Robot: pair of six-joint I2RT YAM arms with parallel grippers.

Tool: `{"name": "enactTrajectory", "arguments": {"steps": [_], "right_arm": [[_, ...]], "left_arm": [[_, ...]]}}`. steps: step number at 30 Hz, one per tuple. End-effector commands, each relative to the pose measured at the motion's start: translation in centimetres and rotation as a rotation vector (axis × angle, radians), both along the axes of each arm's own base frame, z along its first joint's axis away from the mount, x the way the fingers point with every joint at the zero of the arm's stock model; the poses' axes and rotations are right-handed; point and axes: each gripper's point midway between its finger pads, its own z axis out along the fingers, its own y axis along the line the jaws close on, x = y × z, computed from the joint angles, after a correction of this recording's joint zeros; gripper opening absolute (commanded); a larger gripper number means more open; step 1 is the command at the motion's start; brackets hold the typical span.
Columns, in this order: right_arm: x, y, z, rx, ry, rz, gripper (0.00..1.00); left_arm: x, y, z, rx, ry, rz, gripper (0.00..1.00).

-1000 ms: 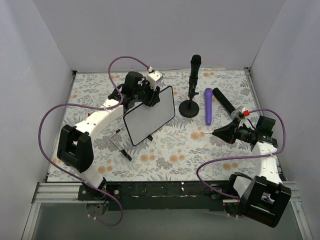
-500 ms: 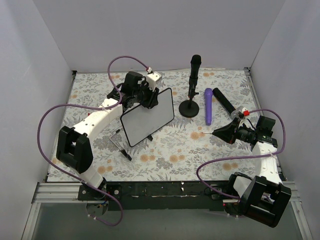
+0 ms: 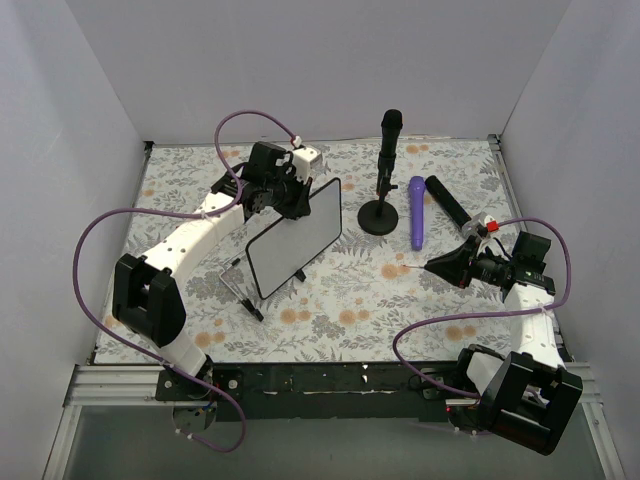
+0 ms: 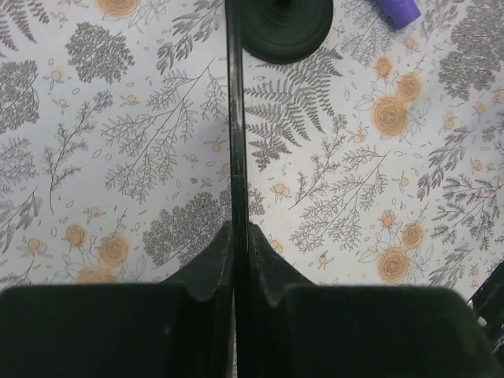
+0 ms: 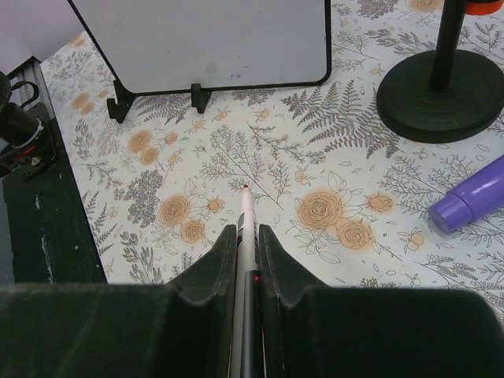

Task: Write a sentence on the whiteboard
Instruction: Pick up the whiteboard from the whiteboard stand.

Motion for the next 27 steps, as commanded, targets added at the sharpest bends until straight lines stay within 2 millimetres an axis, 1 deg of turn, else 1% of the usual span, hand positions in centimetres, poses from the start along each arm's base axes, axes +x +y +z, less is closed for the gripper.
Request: {"name": "enactTrajectory", "arguments": {"steps": [1,2,6,7,9,10,14,17,21,23,24,25,26,27], "right_arm": [[0.4,-0.1,1.7,-0.018,-0.067,0.012,0.01],[0.4,0.0,1.7,-0.018,-0.067,0.013,0.01],[0.4,-0.1,1.6,-0.020,-0.068,0.011,0.01],[0.4,-0.1,1.6,-0.019,-0.067,0.011,0.01],[0.3,0.0,1.6,-0.019,-0.068,0.012,0.01],[0.3,0.0,1.7,-0.021,-0.074,0.013,0.01],[0.2,0.0,1.7,-0.023,-0.076,0.014,0.01],[0.2,0.1,1.7,-0.023,-0.078,0.017,0.01],[-0.1,0.2,1.9,-0.022,-0.091,0.025,0.01],[-0.1,0.2,2.0,-0.029,-0.111,0.034,0.01],[-0.5,0.3,1.8,-0.028,-0.085,0.037,0.01],[-0.2,0.2,2.2,-0.053,-0.122,0.043,0.01],[-0.2,0.1,2.3,-0.062,-0.124,0.045,0.01],[-0.8,0.4,2.0,-0.042,-0.069,0.059,0.01]], "left_arm": [[-1.7,0.0,0.5,0.014,0.061,-0.021,0.00],[-1.7,0.0,0.6,0.013,0.055,-0.025,0.00],[-0.7,-0.5,3.2,-0.020,-0.019,-0.025,0.00],[-0.2,-0.7,4.9,-0.040,-0.059,-0.027,0.00],[0.5,-1.1,6.9,-0.068,-0.112,-0.029,0.00],[0.7,-1.4,8.5,-0.089,-0.147,-0.032,0.00],[1.1,-2.3,11.7,-0.164,-0.219,-0.056,0.00],[1.1,-3.0,12.1,-0.202,-0.212,-0.070,0.00],[0.4,-4.0,12.3,-0.260,-0.180,-0.104,0.00],[-0.2,-4.8,12.5,-0.307,-0.148,-0.140,0.00],[-0.4,-5.1,12.3,-0.320,-0.131,-0.153,0.00],[-1.0,-5.7,12.4,-0.346,-0.108,-0.189,0.00],[-1.2,-6.0,12.4,-0.368,-0.085,-0.198,0.00],[-1.2,-6.4,12.1,-0.377,-0.063,-0.207,0.00]]}}
